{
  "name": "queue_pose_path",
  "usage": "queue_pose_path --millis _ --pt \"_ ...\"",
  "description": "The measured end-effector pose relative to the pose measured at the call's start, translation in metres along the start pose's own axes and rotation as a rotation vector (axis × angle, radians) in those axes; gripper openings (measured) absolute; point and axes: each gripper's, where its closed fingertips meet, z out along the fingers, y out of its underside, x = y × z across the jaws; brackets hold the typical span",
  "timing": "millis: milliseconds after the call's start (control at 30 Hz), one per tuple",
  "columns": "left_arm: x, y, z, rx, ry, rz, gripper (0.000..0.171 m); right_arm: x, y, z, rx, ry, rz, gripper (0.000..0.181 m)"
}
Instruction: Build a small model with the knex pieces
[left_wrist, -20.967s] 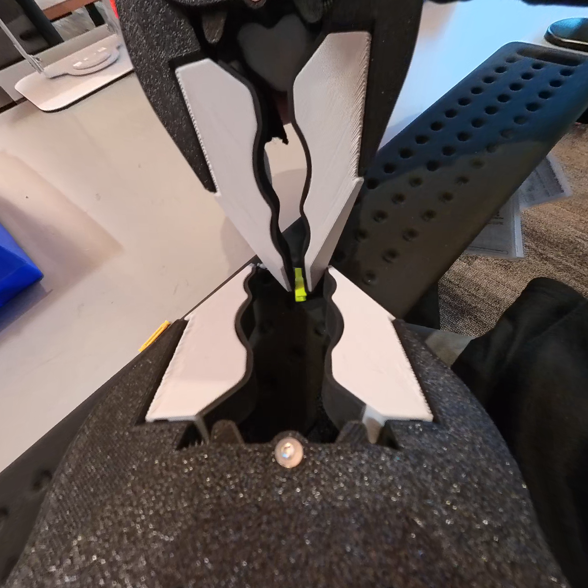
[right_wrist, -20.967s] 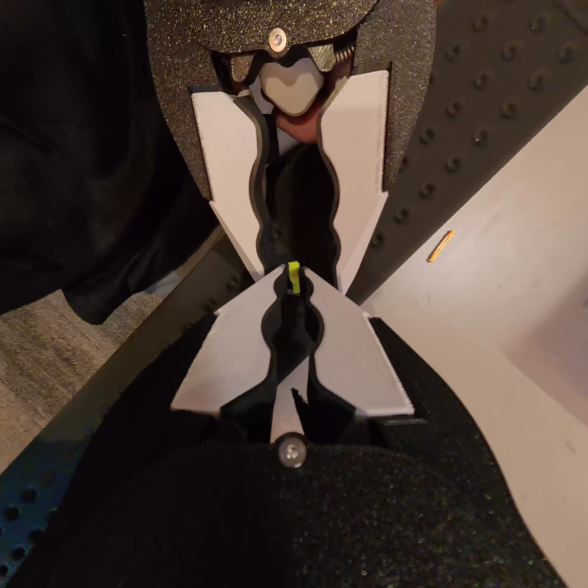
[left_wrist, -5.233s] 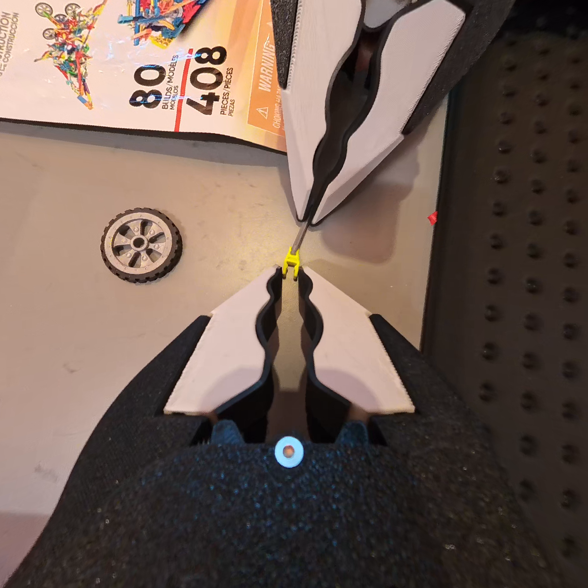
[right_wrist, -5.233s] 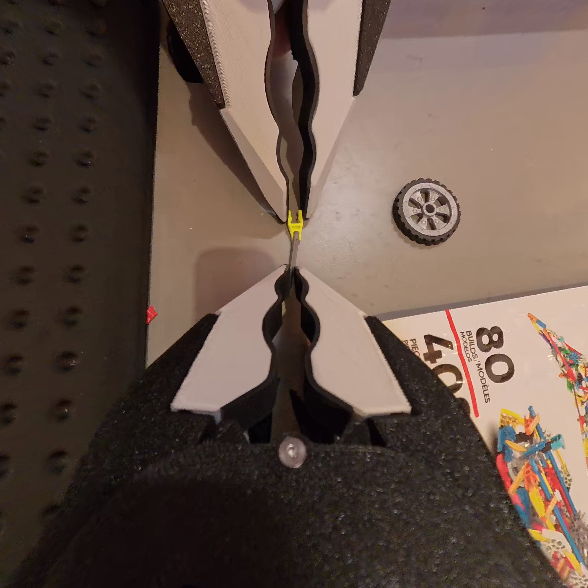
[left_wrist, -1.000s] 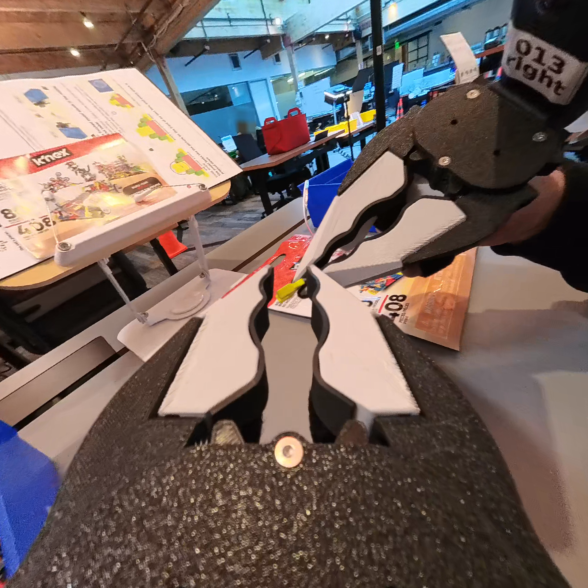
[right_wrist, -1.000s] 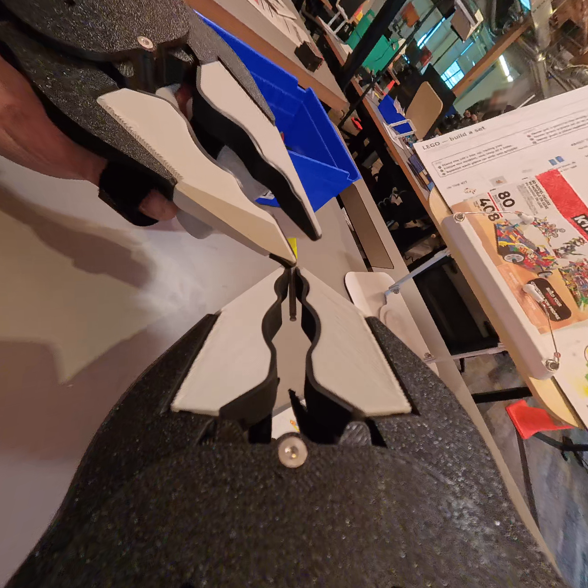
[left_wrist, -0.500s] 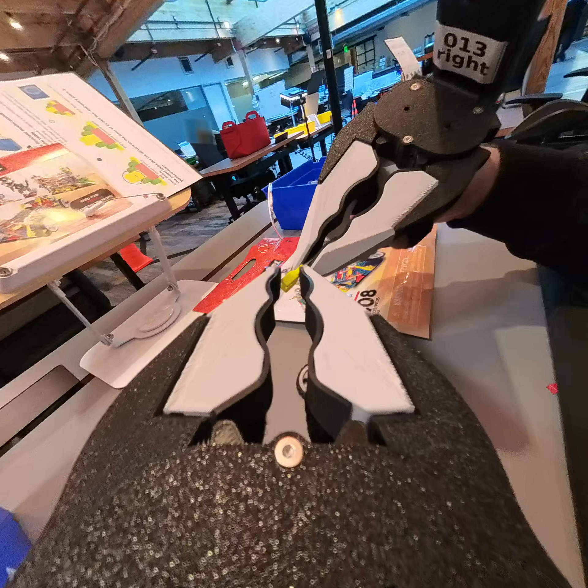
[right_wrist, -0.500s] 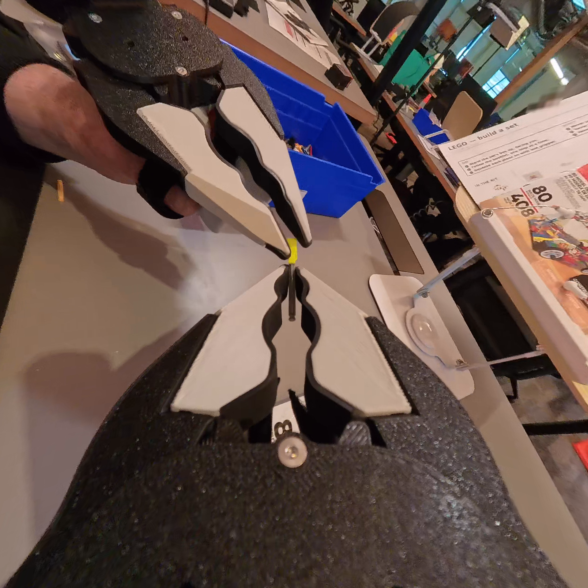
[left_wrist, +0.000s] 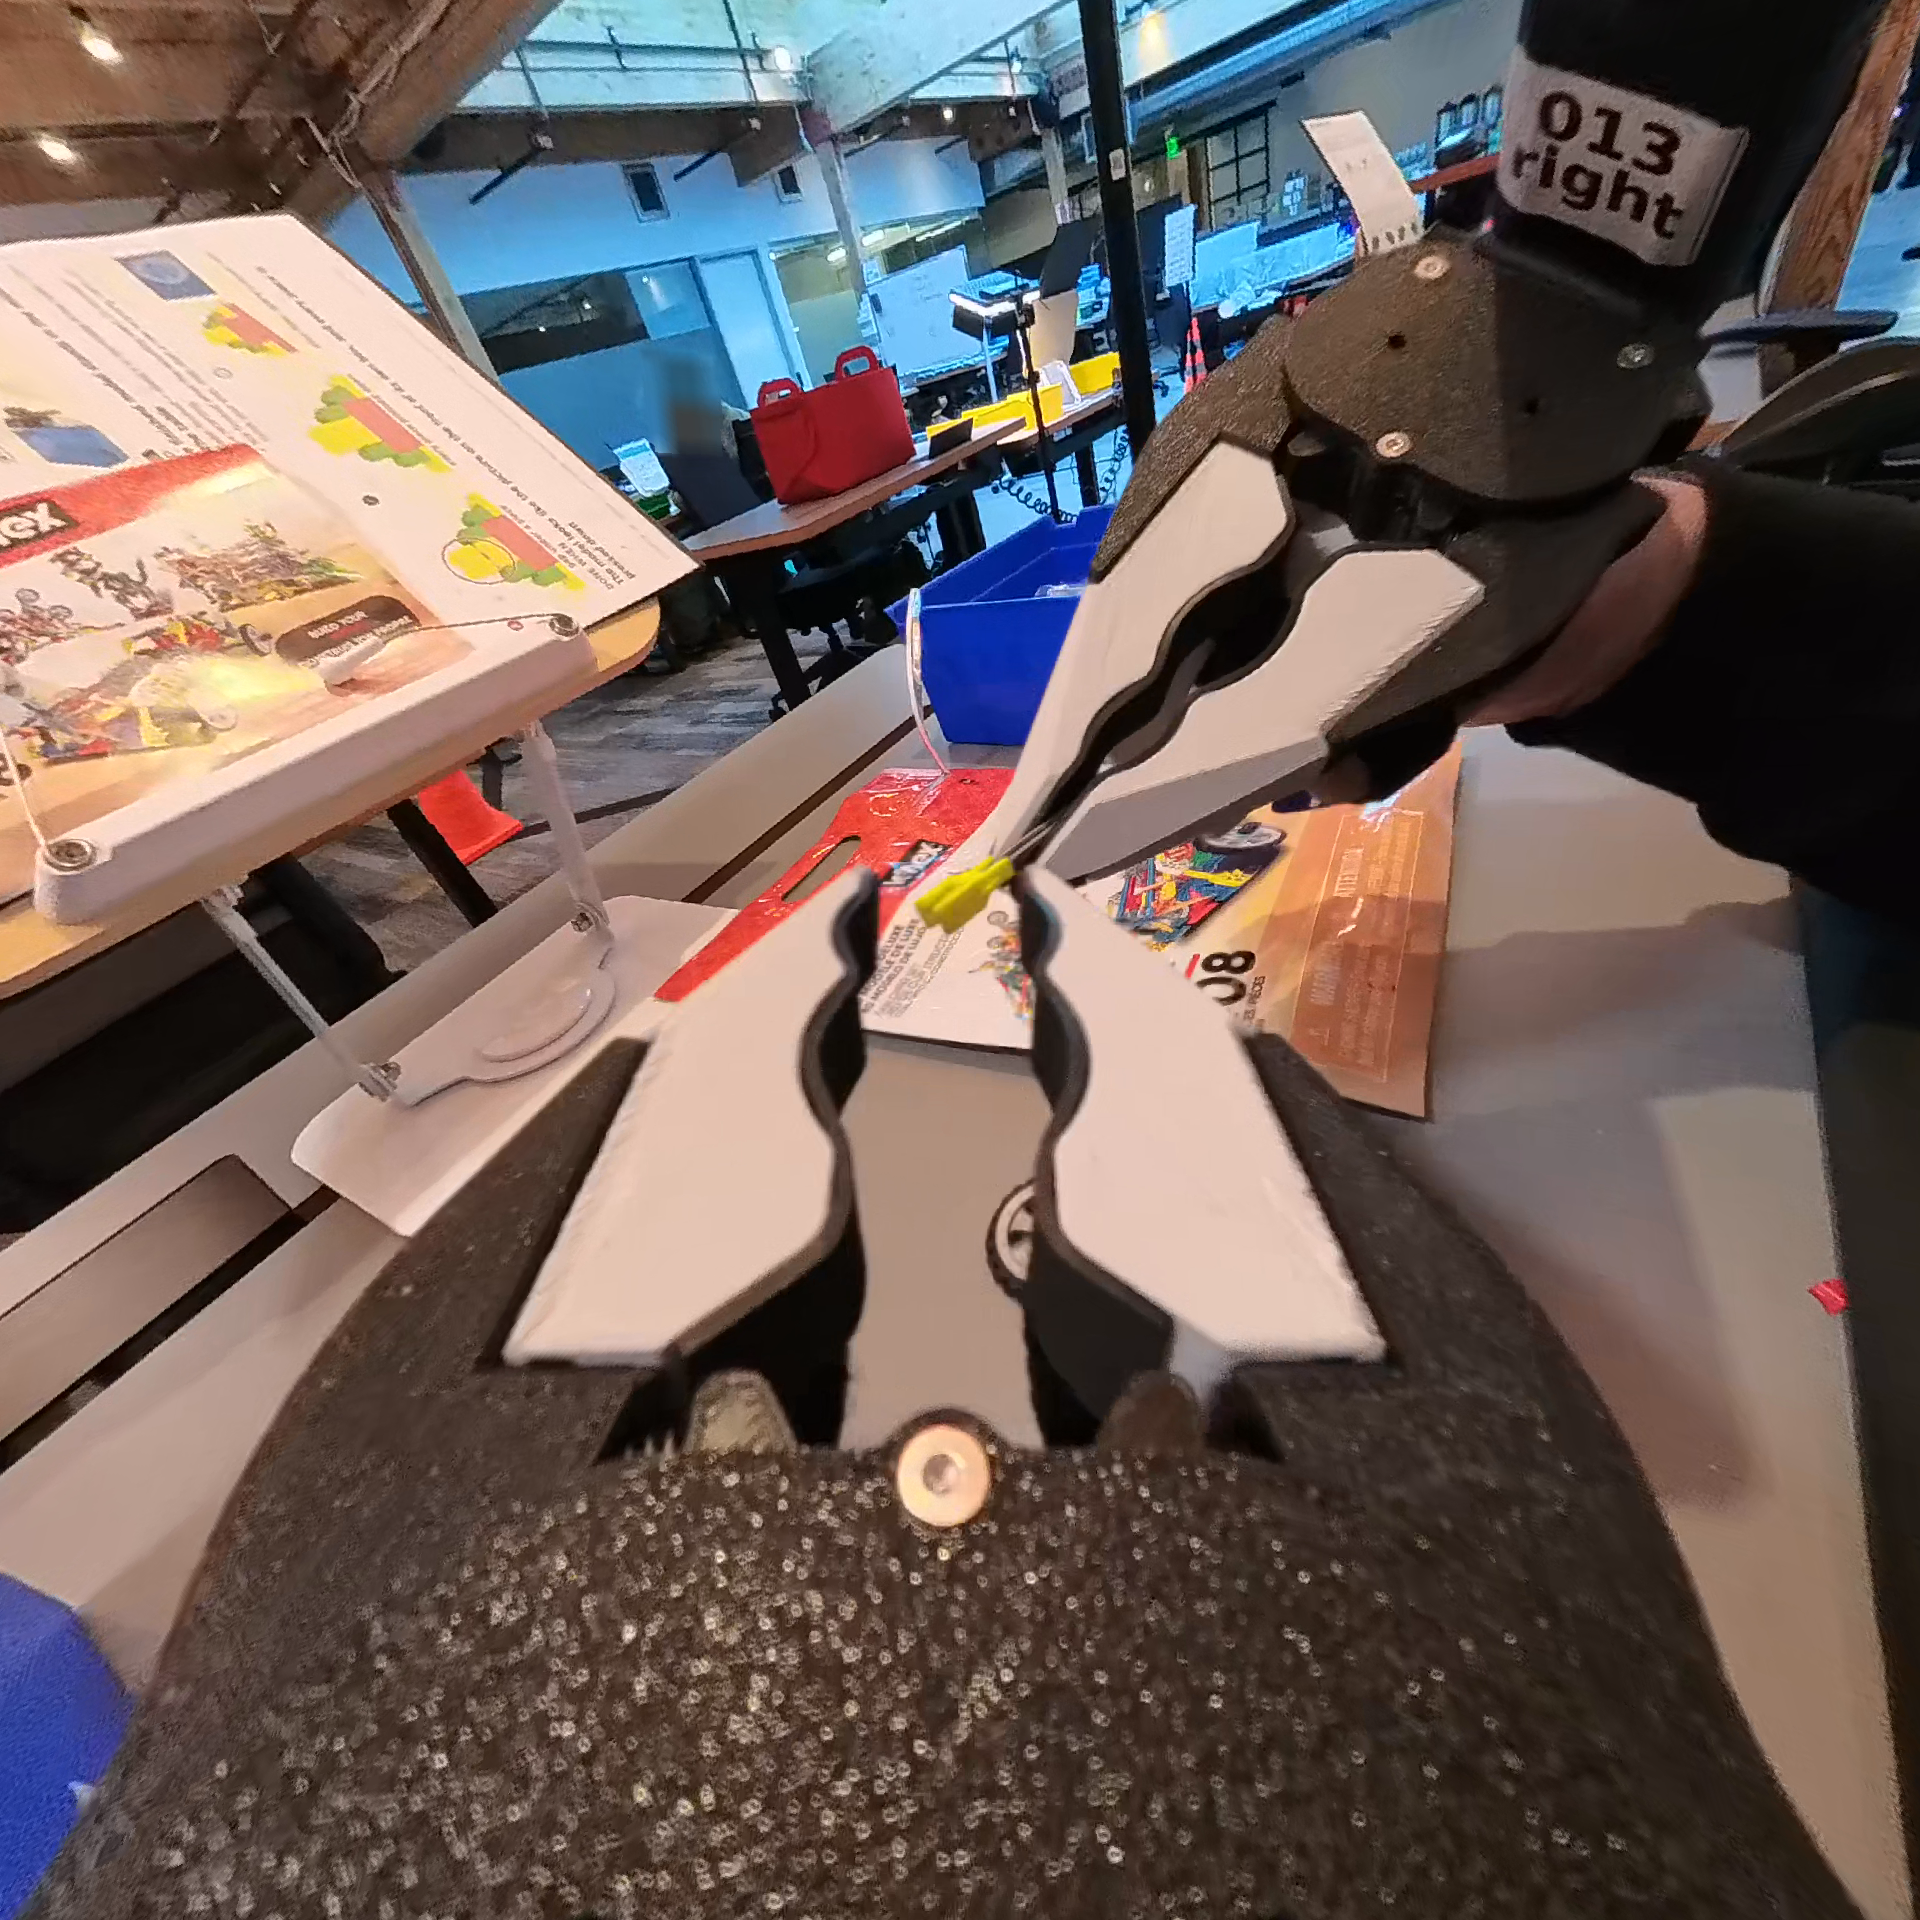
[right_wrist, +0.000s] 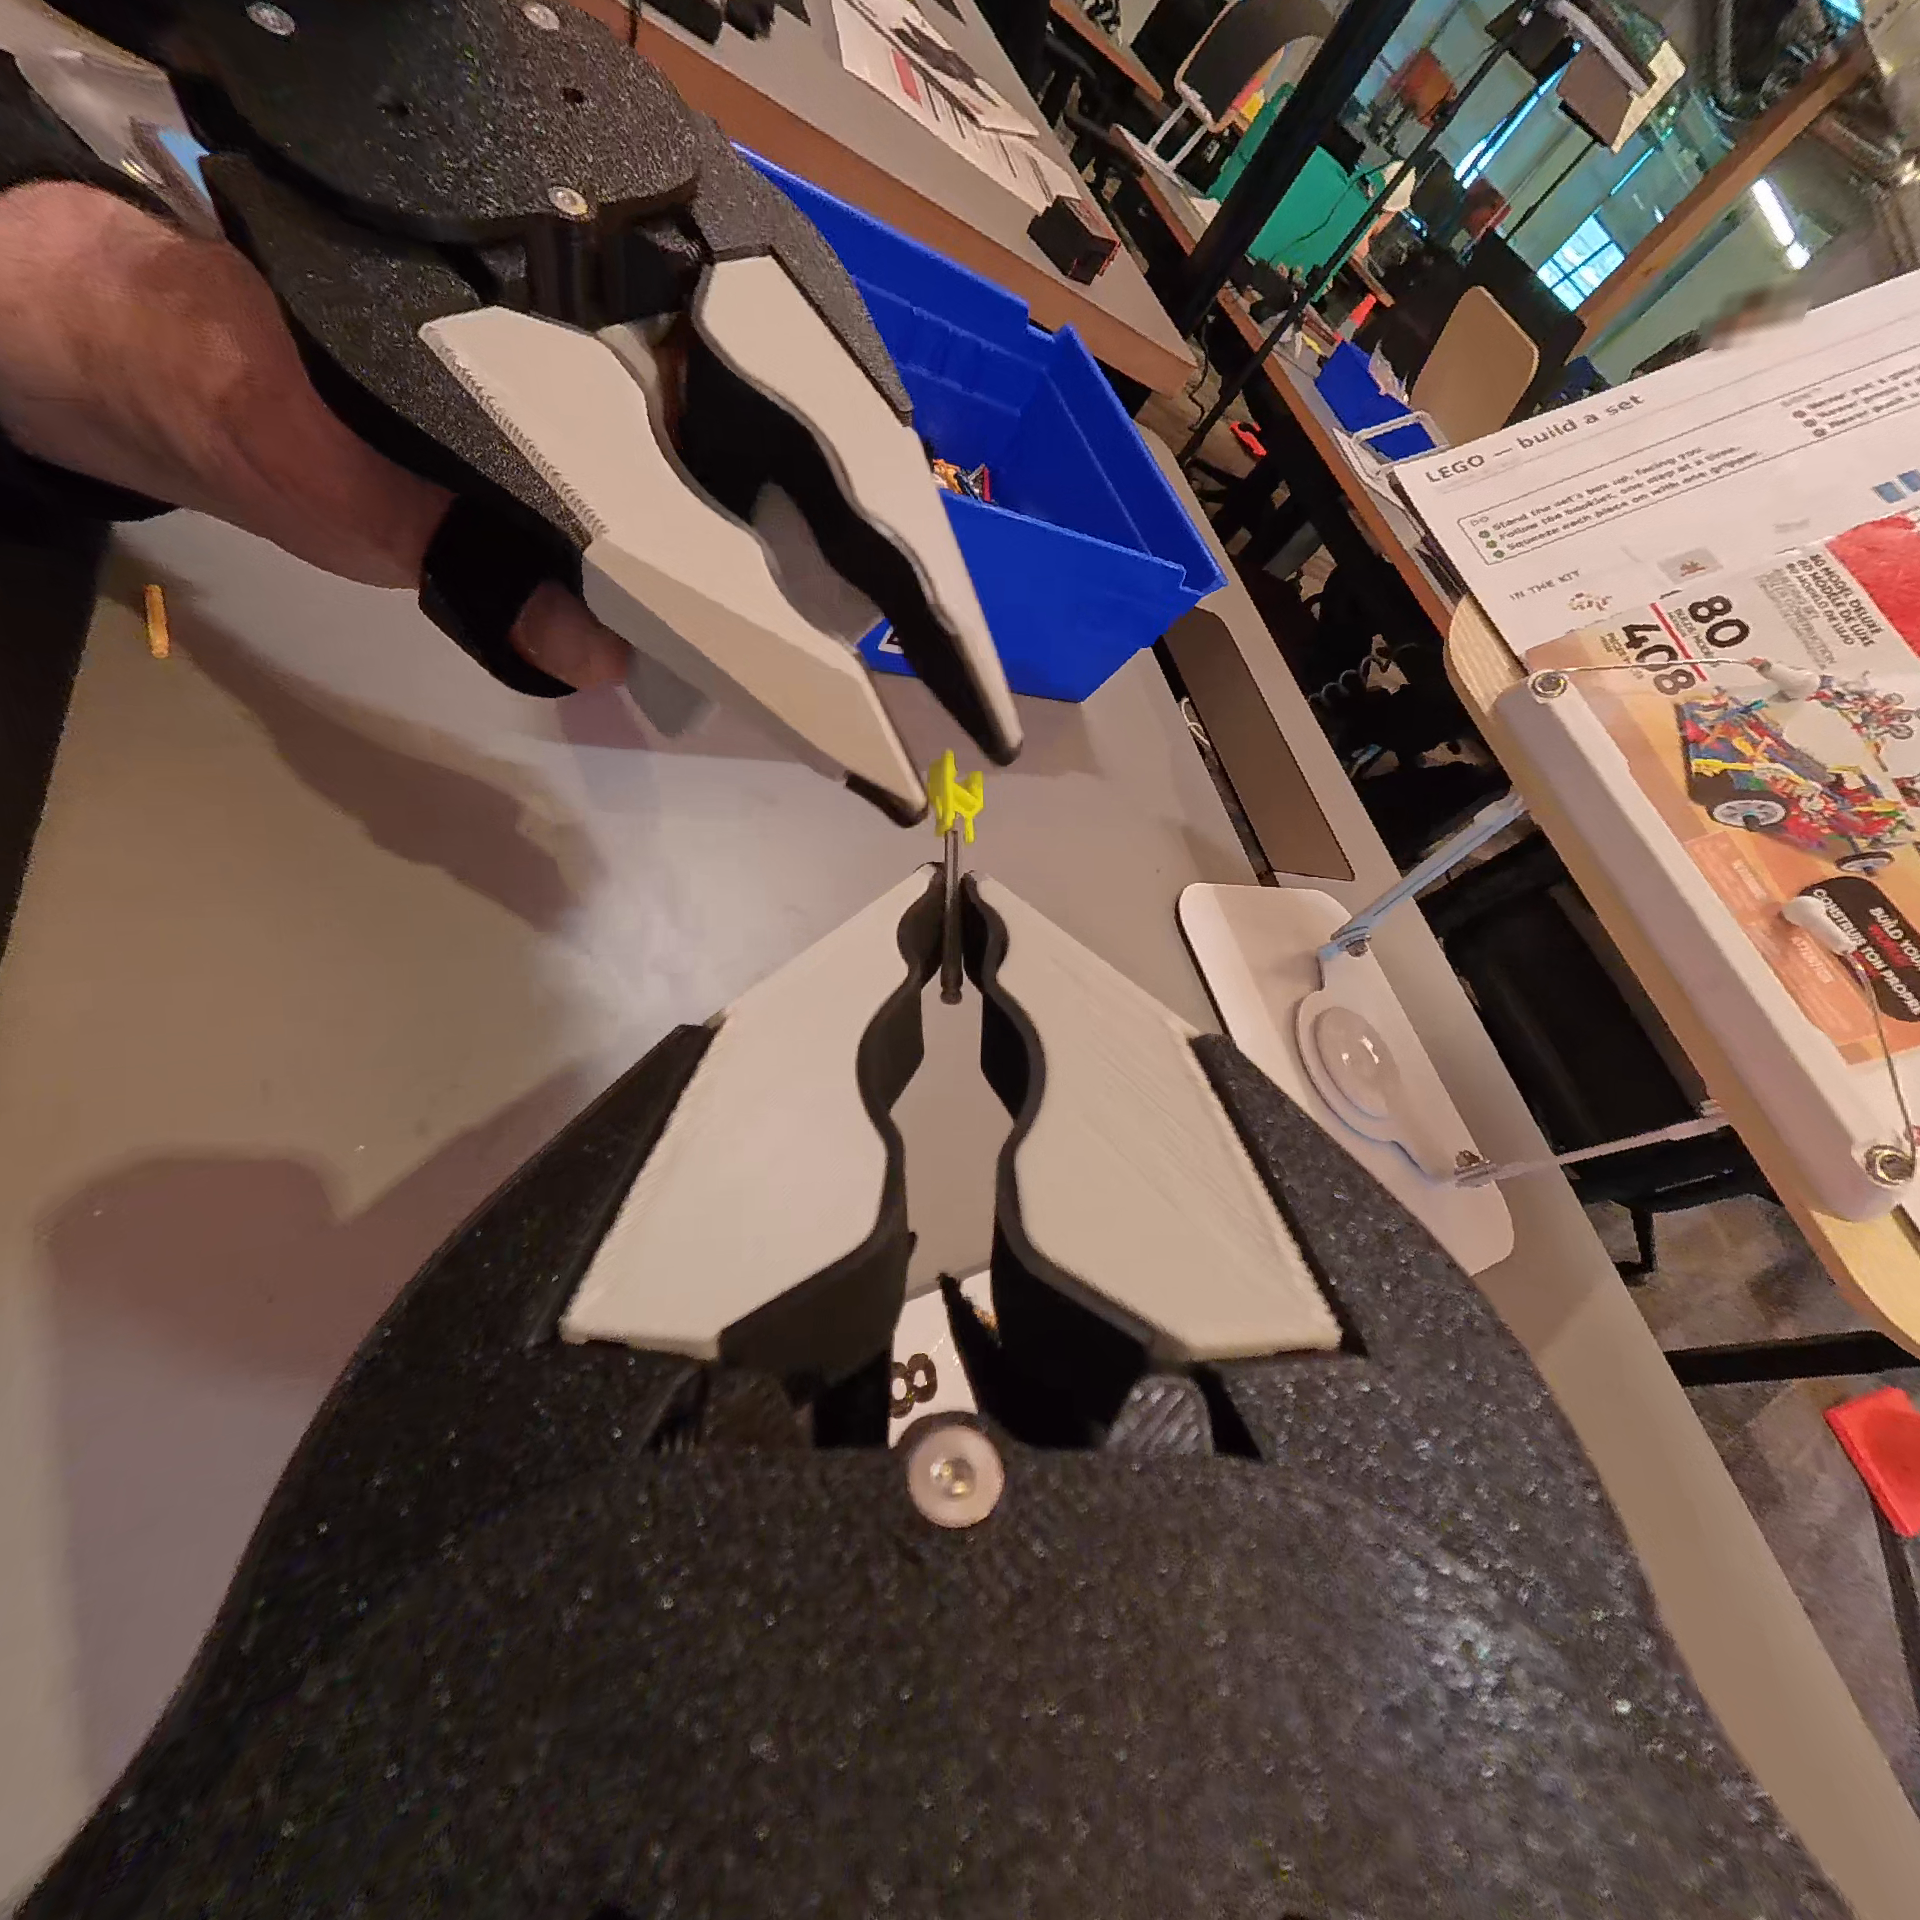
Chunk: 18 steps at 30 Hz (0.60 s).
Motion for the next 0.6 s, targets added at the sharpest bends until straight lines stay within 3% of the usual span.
queue_pose_path --millis 67,367,600 --pt "0.000 0.001 0.000 -0.012 0.003 0.021 0.033 0.000 -0.001 -0.003 0.008 -0.010 0.000 0.001" --pt "0.010 0.004 0.003 -0.067 -0.041 0.241 0.010 -0.007 0.000 -0.005 0.021 -0.057 0.022 0.001" --pt "-0.003 0.001 0.001 -0.048 -0.093 0.136 0.009 0.003 -0.008 0.004 0.052 0.025 0.039 0.001"
